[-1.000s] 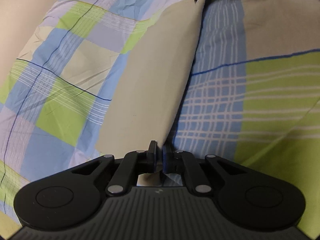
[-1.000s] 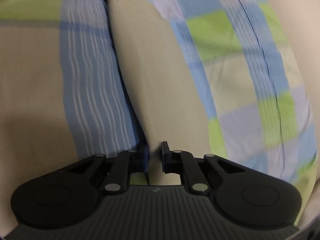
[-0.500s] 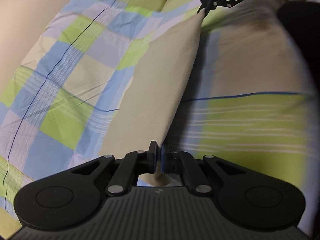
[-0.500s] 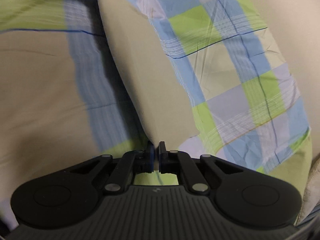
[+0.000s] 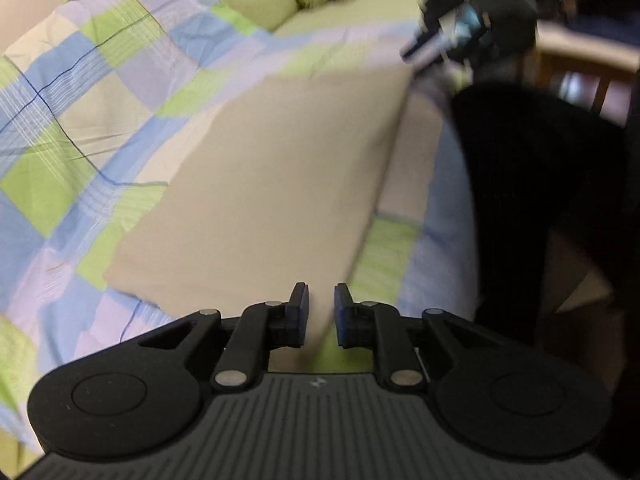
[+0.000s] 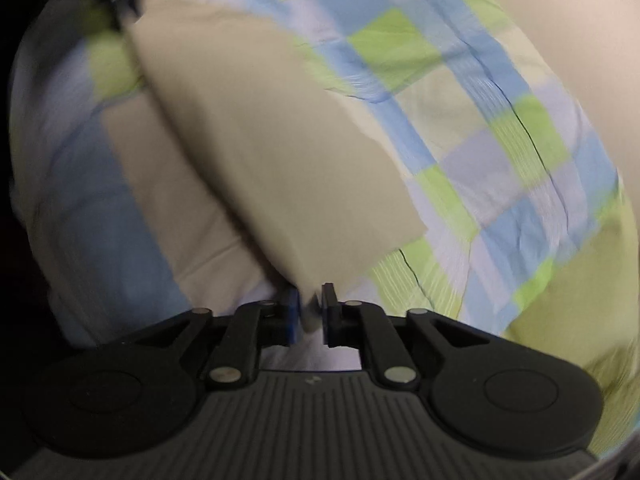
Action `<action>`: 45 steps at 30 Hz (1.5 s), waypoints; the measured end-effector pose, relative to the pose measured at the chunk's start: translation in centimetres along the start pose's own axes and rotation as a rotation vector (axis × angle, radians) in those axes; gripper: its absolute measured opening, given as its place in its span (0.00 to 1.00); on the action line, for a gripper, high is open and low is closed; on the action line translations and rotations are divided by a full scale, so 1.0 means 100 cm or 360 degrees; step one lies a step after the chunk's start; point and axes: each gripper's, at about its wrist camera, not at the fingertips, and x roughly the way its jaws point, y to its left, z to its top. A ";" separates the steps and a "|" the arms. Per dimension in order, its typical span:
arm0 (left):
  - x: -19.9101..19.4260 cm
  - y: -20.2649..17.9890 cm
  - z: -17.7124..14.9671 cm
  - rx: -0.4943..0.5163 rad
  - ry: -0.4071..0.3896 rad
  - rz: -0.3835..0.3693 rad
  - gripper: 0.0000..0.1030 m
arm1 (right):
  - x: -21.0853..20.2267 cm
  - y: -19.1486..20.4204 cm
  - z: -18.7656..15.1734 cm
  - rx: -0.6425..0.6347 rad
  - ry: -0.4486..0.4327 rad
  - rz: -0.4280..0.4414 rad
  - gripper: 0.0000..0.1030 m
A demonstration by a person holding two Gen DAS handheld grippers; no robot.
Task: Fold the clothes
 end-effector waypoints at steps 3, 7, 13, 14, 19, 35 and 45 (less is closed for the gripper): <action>-0.003 0.029 0.017 -0.0040 -0.0072 -0.0047 0.26 | -0.010 -0.035 -0.019 0.0551 0.0003 0.0091 0.20; 0.021 0.061 0.060 -0.0014 -0.0188 -0.0095 0.35 | -0.019 -0.063 -0.047 0.1242 -0.0068 0.0220 0.21; 0.083 0.095 0.129 0.0131 -0.0189 -0.0218 0.35 | -0.008 -0.072 -0.083 0.2155 -0.0246 0.0508 0.34; 0.095 0.098 0.140 0.0162 -0.0186 -0.0222 0.35 | -0.005 -0.071 -0.084 0.2223 -0.0249 0.0527 0.34; 0.166 0.119 0.180 0.0266 -0.0118 -0.0347 0.38 | 0.015 -0.061 -0.084 0.2313 -0.0193 0.0568 0.38; 0.291 0.153 0.228 0.0369 0.0387 -0.0904 0.62 | 0.048 -0.038 -0.100 0.2389 -0.0244 0.0682 0.43; 0.293 0.149 0.242 0.0403 0.0555 -0.1087 0.16 | 0.046 -0.030 -0.110 0.2563 -0.0410 0.0693 0.43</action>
